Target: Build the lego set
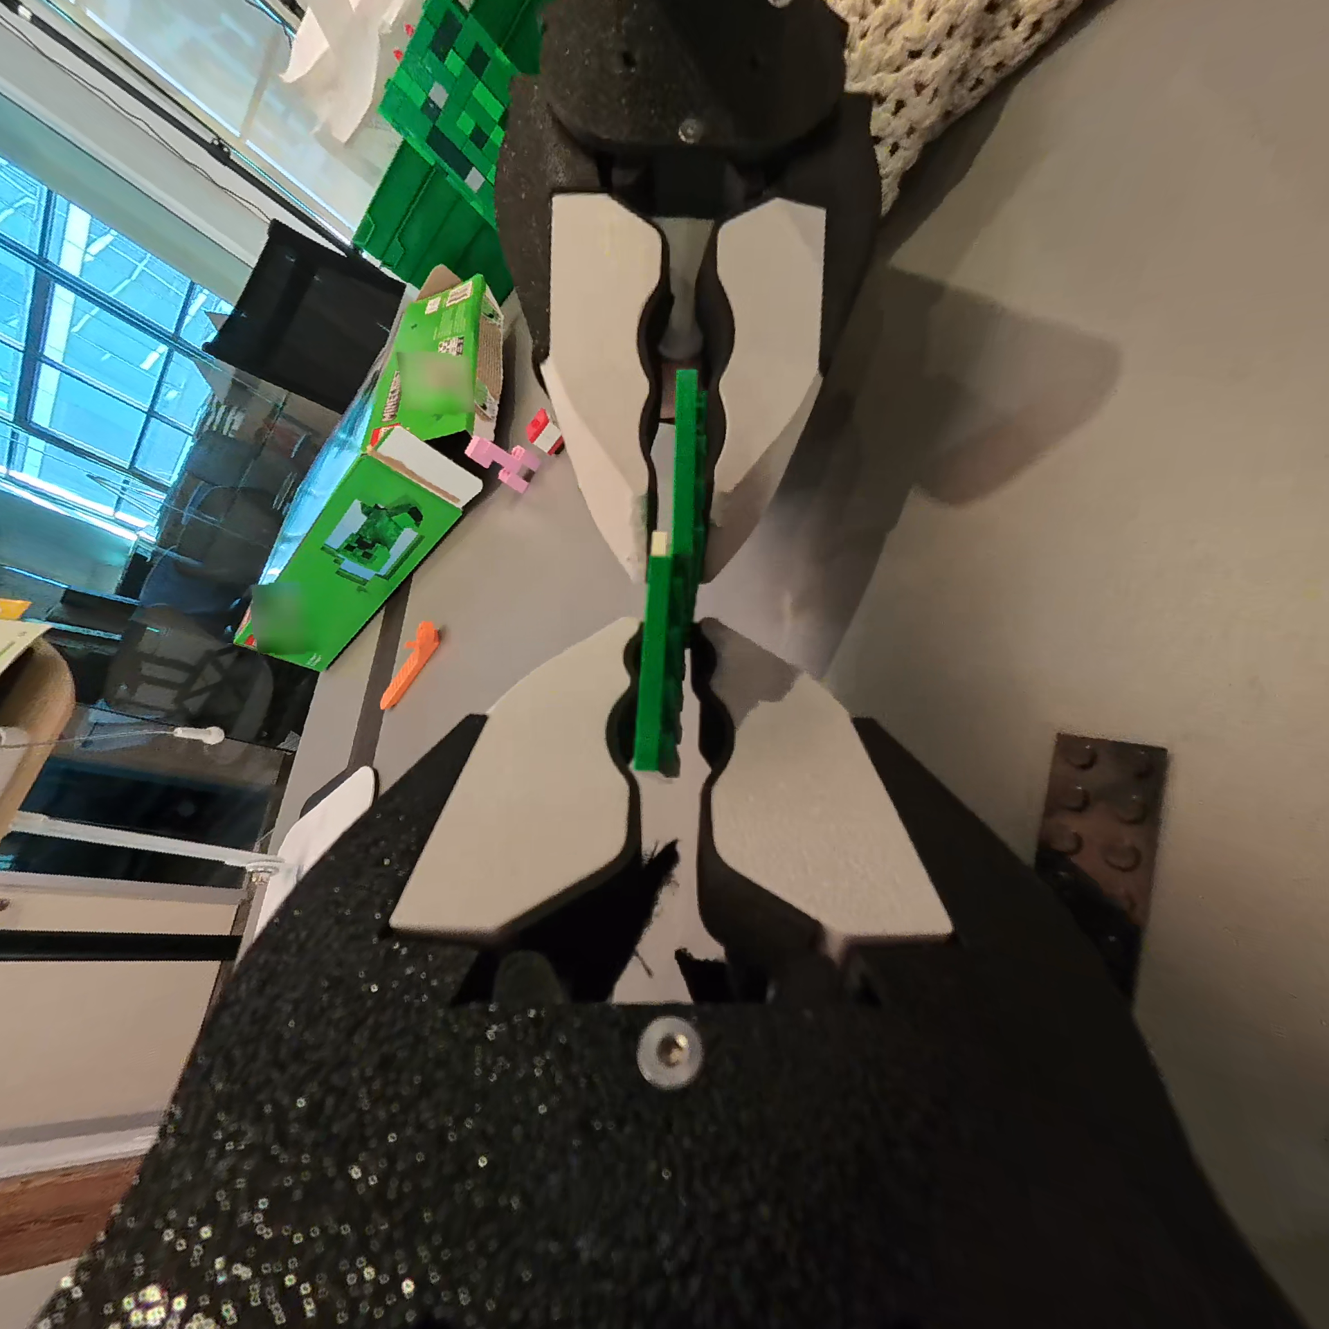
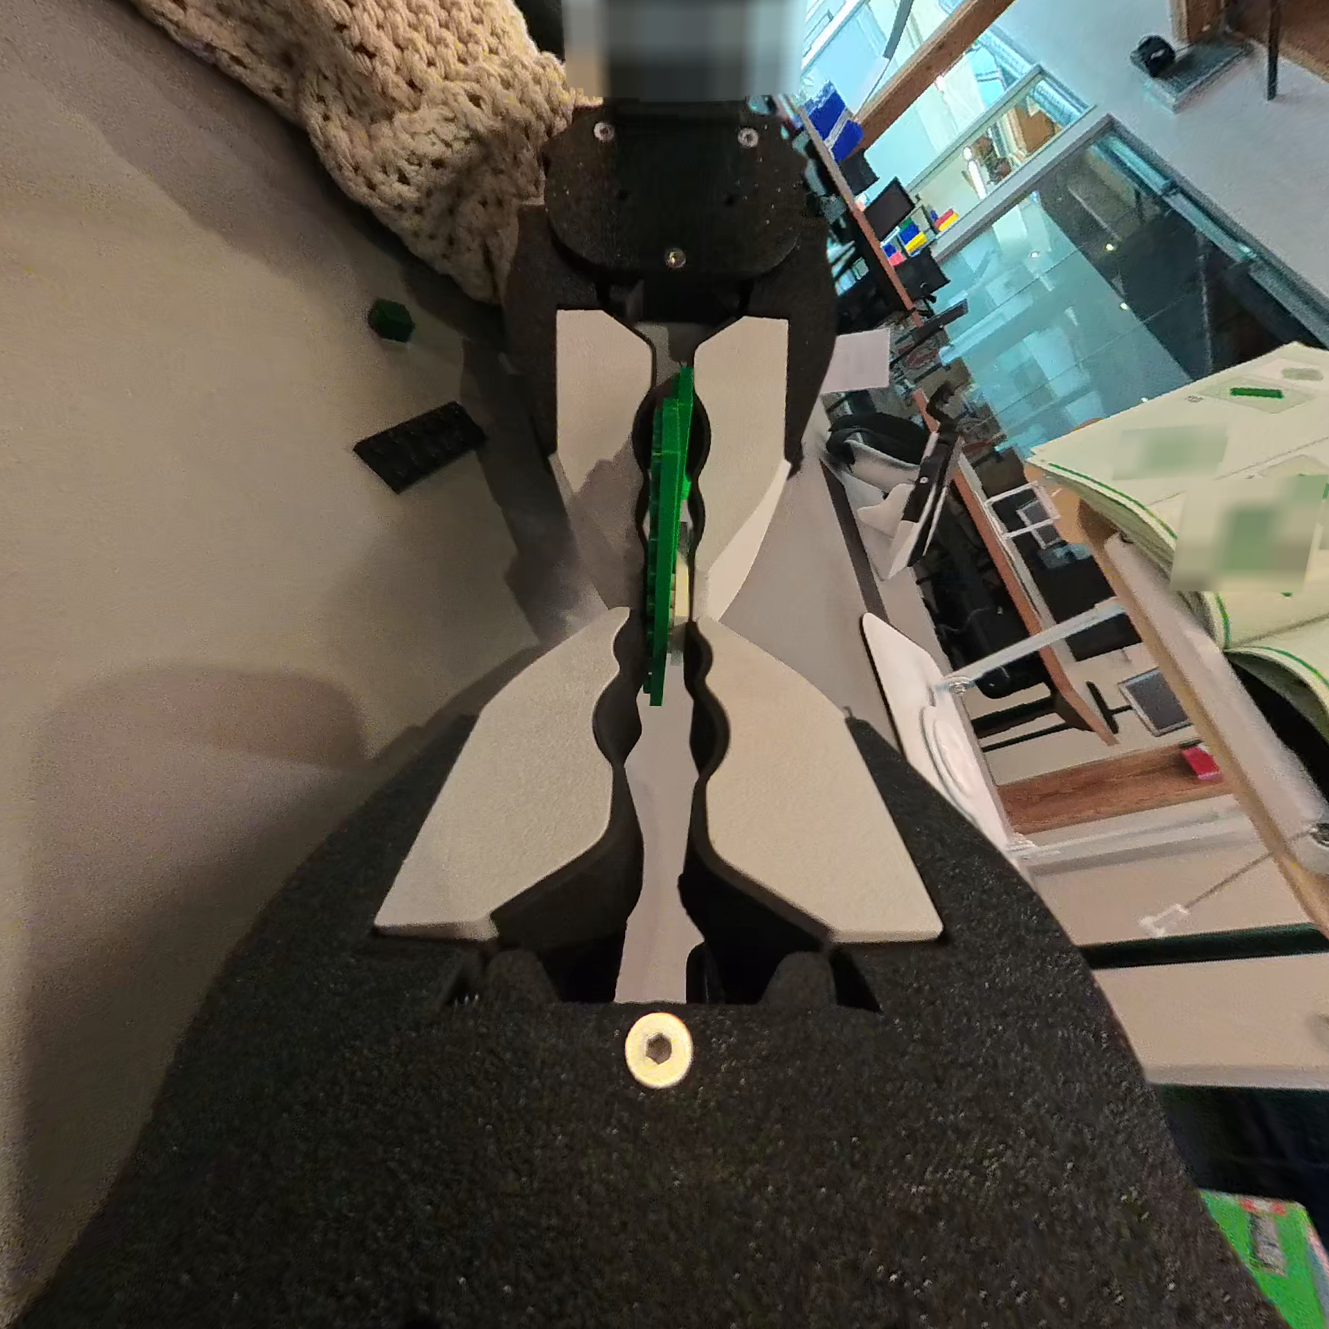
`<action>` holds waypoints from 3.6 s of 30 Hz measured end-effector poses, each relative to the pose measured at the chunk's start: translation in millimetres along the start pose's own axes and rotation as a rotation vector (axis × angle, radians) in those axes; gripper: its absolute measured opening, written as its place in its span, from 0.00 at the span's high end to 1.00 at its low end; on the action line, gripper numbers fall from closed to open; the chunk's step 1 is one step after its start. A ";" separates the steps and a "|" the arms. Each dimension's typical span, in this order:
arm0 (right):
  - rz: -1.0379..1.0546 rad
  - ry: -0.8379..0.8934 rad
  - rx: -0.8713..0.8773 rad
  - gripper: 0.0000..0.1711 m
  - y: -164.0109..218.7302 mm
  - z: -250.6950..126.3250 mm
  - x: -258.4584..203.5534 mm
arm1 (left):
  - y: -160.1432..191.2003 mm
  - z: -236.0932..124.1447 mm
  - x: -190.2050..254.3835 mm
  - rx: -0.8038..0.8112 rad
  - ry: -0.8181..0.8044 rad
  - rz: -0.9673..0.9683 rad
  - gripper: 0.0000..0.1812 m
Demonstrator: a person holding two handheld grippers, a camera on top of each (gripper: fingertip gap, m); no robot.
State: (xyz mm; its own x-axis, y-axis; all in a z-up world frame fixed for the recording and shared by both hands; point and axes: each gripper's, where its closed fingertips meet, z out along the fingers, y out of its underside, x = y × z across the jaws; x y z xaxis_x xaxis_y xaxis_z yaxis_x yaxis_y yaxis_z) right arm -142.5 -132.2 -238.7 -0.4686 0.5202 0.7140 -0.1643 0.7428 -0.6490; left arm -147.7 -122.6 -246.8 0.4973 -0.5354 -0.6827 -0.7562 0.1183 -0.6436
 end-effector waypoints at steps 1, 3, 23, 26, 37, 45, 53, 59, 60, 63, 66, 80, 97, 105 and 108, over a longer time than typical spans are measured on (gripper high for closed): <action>-0.011 0.006 -0.001 0.94 -0.1 -0.1 0.7 | -0.3 0.0 -0.6 -0.002 -0.003 0.004 0.93; -0.015 0.006 -0.003 0.94 0.4 -0.4 0.6 | -0.2 0.4 -0.6 -0.013 -0.003 0.016 0.95; -0.086 0.080 -0.256 0.92 28.0 14.1 0.1 | 21.7 9.9 -2.4 -0.282 -0.065 0.138 0.95; -0.151 0.107 -0.372 0.90 35.3 17.0 1.6 | 26.3 12.5 -3.6 -0.395 -0.081 0.211 0.95; -0.173 0.118 -0.562 0.94 50.1 18.6 3.3 | 25.1 15.5 -2.7 -0.448 -0.075 0.178 0.95; -0.157 0.090 -0.591 0.93 53.8 15.1 3.3 | 24.7 19.9 -5.4 -0.400 -0.161 0.277 0.88; -0.084 0.054 -0.584 0.93 53.0 17.3 -2.1 | 25.8 18.6 0.4 -0.369 -0.081 0.158 0.95; 0.017 0.031 -0.457 0.92 47.3 17.1 -0.4 | 24.4 17.1 -1.4 -0.357 -0.077 0.122 0.95; 0.029 0.026 -0.423 0.92 45.5 16.3 -0.4 | 24.1 16.6 -1.7 -0.354 -0.075 0.113 0.95; 0.025 -0.006 -0.340 0.92 40.2 13.3 -2.8 | 24.6 16.1 0.1 -0.358 -0.055 0.086 0.95; -0.008 -0.010 -0.282 0.91 34.9 11.8 -4.3 | 30.9 15.3 1.8 -0.378 -0.035 0.067 0.95; 0.127 -0.156 -0.283 0.94 32.1 12.6 -13.5 | 28.7 13.6 14.8 -0.297 0.113 -0.096 0.95; 0.332 -0.288 -0.255 0.94 31.6 12.2 -16.2 | 23.3 15.1 16.8 -0.270 0.192 -0.321 0.95; 0.447 -0.201 -0.179 0.92 29.4 12.9 2.0 | 21.5 13.6 1.7 -0.217 0.153 -0.472 0.94; 0.516 -0.208 -0.090 0.90 21.2 6.8 9.8 | 7.6 7.0 -10.4 -0.071 0.175 -0.640 0.95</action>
State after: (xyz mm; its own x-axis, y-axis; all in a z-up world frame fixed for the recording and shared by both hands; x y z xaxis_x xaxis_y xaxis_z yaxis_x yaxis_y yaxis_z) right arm -156.4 -114.2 -247.3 -0.6310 0.7386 0.2373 0.2017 0.4516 -0.8691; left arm -155.6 -110.3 -247.0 0.7854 -0.6102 -0.1038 -0.3643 -0.3202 -0.8745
